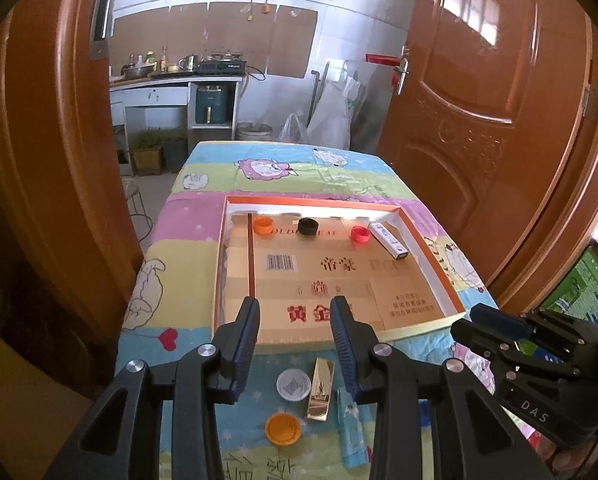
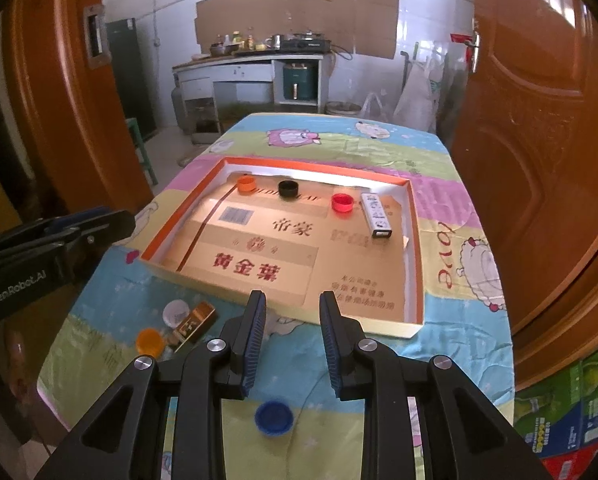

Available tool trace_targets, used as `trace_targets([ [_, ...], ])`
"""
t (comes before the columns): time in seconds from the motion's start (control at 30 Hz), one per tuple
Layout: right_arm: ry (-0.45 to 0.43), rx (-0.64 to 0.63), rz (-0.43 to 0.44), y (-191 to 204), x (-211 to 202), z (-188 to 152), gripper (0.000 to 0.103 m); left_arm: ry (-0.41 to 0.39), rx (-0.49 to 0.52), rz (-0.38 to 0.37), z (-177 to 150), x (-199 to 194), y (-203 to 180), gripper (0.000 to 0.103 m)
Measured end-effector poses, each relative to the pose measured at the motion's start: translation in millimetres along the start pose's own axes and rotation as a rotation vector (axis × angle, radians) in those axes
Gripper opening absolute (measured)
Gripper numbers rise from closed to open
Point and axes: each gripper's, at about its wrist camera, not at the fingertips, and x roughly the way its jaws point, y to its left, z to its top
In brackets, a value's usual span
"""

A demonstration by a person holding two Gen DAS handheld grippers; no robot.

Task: Organize rigid objects
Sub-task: 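Withdraw both open tools from the box toward the items on the table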

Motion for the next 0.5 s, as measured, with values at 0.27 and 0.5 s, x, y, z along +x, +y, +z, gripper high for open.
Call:
trace_targets([
  [0.27,0.02,-0.011,0.045,8.7,3.8,-33.5,0.03,0.051,0.0,-0.01,-35.9,6.2,6.0,0.037],
  [0.5,0.055,-0.002,0.07,10.3,13.7,-60.9,0.048,0.109,0.047,-0.027,-75.0,22.2,5.1,0.037],
])
